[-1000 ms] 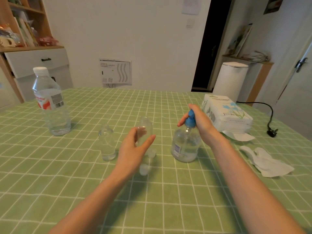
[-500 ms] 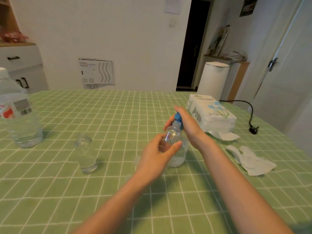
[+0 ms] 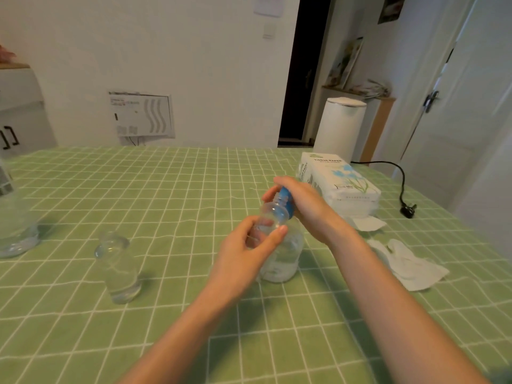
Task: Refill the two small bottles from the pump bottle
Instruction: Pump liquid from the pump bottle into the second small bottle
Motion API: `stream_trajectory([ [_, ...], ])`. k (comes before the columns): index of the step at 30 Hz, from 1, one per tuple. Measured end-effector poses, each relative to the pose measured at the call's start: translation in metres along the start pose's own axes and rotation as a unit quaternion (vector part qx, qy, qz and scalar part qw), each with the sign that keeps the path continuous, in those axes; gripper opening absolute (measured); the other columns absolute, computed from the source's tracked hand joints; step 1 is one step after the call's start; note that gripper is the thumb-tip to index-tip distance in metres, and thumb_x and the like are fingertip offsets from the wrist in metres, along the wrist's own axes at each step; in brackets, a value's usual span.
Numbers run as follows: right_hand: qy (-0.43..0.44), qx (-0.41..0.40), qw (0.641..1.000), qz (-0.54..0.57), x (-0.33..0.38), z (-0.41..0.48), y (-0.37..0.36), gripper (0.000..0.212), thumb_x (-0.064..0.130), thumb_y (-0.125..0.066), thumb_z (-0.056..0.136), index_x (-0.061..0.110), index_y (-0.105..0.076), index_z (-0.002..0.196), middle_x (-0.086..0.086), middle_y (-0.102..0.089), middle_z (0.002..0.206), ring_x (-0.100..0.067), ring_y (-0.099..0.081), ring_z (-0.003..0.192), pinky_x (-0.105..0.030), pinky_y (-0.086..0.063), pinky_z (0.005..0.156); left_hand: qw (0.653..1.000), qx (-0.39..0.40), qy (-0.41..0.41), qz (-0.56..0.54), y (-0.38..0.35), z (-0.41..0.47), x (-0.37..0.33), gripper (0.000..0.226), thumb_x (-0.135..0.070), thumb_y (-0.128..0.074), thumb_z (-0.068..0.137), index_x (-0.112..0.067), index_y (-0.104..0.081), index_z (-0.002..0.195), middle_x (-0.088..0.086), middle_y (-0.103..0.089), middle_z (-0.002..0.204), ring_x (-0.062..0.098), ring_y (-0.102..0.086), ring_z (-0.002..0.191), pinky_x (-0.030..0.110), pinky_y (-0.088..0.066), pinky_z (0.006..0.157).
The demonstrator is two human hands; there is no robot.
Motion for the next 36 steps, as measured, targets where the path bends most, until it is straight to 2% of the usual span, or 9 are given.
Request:
stream_trajectory([
  [4,-0.014,-0.013,0.999,-0.047,0.030,0.014,0.012,0.030,0.032,-0.047,0.091,0.014,-0.065,0.077,0.000,-0.071,0.067,-0.013,-0.064,0.070,-0.028,-0.046,0.071,1.000,0.007,0.000,-0.005,0.003,0.000,-0.004,0.040,-0.052,-0.062,0.068,-0.024,-0.064,0.096,0.022,-0.065,0.094,0.016,-0.053,0.071,0.028,-0.044,0.064],
  [8,-0.040,0.008,0.991,-0.125,0.051,0.031,0.004,0.029,0.030,-0.042,0.091,0.014,-0.061,0.075,-0.001,-0.069,0.063,-0.015,-0.064,0.063,-0.033,-0.043,0.076,1.000,0.012,0.003,-0.004,0.005,0.000,-0.006,0.044,-0.053,-0.060,0.065,-0.023,-0.065,0.098,0.015,-0.067,0.098,0.027,-0.060,0.082,0.017,-0.045,0.059],
  [11,-0.057,0.032,0.978,-0.197,0.049,0.038,-0.007,0.033,0.032,-0.040,0.094,0.012,-0.061,0.079,-0.006,-0.068,0.071,-0.018,-0.063,0.064,-0.024,-0.042,0.063,1.000,0.006,0.004,-0.024,0.006,0.001,-0.007,0.042,-0.047,-0.063,0.067,-0.018,-0.065,0.097,0.011,-0.069,0.094,0.015,-0.062,0.076,0.010,-0.044,0.053],
  [14,-0.060,0.032,0.965,-0.252,0.045,0.042,-0.010,0.039,0.035,-0.038,0.096,0.007,-0.064,0.087,-0.010,-0.069,0.078,-0.021,-0.062,0.070,-0.021,-0.041,0.055,0.999,0.014,0.003,-0.045,0.004,-0.002,-0.008,0.044,-0.048,-0.063,0.064,-0.017,-0.065,0.095,0.012,-0.070,0.090,0.021,-0.066,0.082,0.011,-0.045,0.055],
  [20,-0.098,0.049,0.954,-0.278,0.030,0.042,-0.014,0.050,0.047,-0.034,0.094,0.013,-0.065,0.078,-0.006,-0.071,0.075,-0.026,-0.064,0.087,-0.035,-0.046,0.082,0.996,0.010,0.006,-0.085,0.001,-0.002,-0.009,0.046,-0.048,-0.064,0.059,-0.015,-0.064,0.092,0.018,-0.068,0.089,0.020,-0.064,0.074,0.013,-0.046,0.054],
  [24,-0.102,0.051,0.950,-0.289,0.027,0.043,-0.013,0.047,0.045,-0.035,0.094,0.014,-0.066,0.076,-0.011,-0.072,0.097,-0.028,-0.064,0.097,-0.027,-0.040,0.064,0.996,0.010,0.007,-0.093,0.000,-0.002,-0.007,0.048,-0.049,-0.065,0.058,-0.015,-0.064,0.092,0.012,-0.069,0.081,0.017,-0.064,0.072,0.015,-0.048,0.055],
  [27,-0.115,0.060,0.950,-0.286,0.022,0.043,-0.013,0.043,0.042,-0.037,0.093,0.015,-0.065,0.074,-0.011,-0.072,0.101,-0.027,-0.063,0.096,-0.030,-0.042,0.071,0.995,0.007,0.014,-0.101,-0.002,-0.003,-0.005,0.047,-0.050,-0.065,0.057,-0.017,-0.065,0.091,0.000,-0.068,0.074,0.013,-0.063,0.069,0.017,-0.051,0.058],
  [32,-0.126,0.076,0.944,-0.297,0.022,0.042,-0.014,0.039,0.038,-0.038,0.093,0.016,-0.066,0.076,-0.010,-0.070,0.105,-0.027,-0.062,0.098,-0.029,-0.042,0.069,0.994,0.008,0.017,-0.110,-0.004,-0.005,-0.005,0.045,-0.050,-0.066,0.059,-0.018,-0.065,0.090,-0.001,-0.069,0.071,0.006,-0.060,0.062,0.014,-0.049,0.057],
  [36,-0.130,0.107,0.936,-0.309,0.015,0.039,-0.021,0.033,0.030,-0.040,0.095,0.013,-0.064,0.081,-0.011,-0.066,0.114,-0.023,-0.055,0.080,-0.024,-0.037,0.056,0.994,0.008,0.020,-0.104,-0.004,-0.007,-0.001,0.041,-0.052,-0.070,0.059,-0.021,-0.068,0.087,0.001,-0.071,0.075,0.009,-0.062,0.067,0.015,-0.050,0.059],
])
Point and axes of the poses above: each hand's wrist, its own z-axis towards the middle knuckle, its own y-axis out of the back of the hand, x = y × z, the point moved 6 cm from there along z, towards the middle knuckle
